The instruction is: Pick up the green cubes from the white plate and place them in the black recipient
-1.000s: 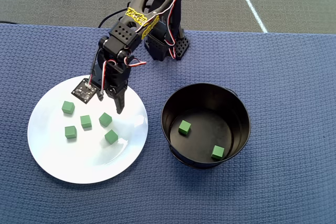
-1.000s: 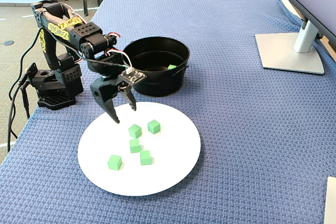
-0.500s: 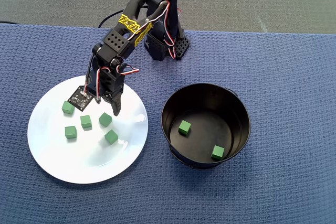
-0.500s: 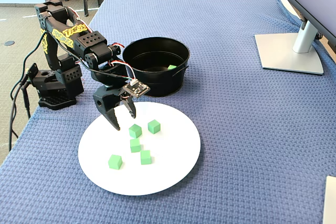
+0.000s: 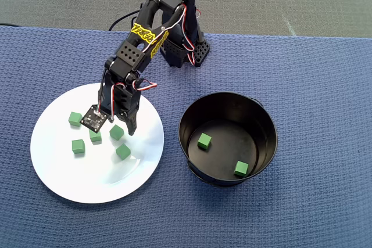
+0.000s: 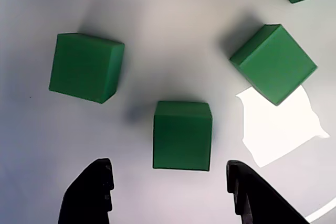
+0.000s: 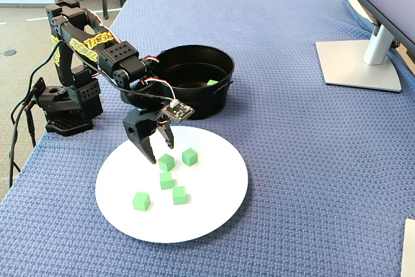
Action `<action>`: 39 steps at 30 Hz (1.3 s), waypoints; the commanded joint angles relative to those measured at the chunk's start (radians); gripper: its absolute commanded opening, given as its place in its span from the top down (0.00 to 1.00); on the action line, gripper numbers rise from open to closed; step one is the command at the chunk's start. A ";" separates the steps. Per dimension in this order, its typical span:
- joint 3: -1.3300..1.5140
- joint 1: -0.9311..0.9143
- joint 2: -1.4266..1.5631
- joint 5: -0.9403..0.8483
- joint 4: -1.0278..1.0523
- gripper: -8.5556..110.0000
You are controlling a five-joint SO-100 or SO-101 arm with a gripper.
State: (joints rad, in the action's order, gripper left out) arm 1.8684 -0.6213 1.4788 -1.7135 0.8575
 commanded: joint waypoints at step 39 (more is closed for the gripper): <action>-0.135 0.014 -0.083 0.095 -0.057 0.93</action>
State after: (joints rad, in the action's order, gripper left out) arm 1.7671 -0.6213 1.3806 -1.6582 0.8069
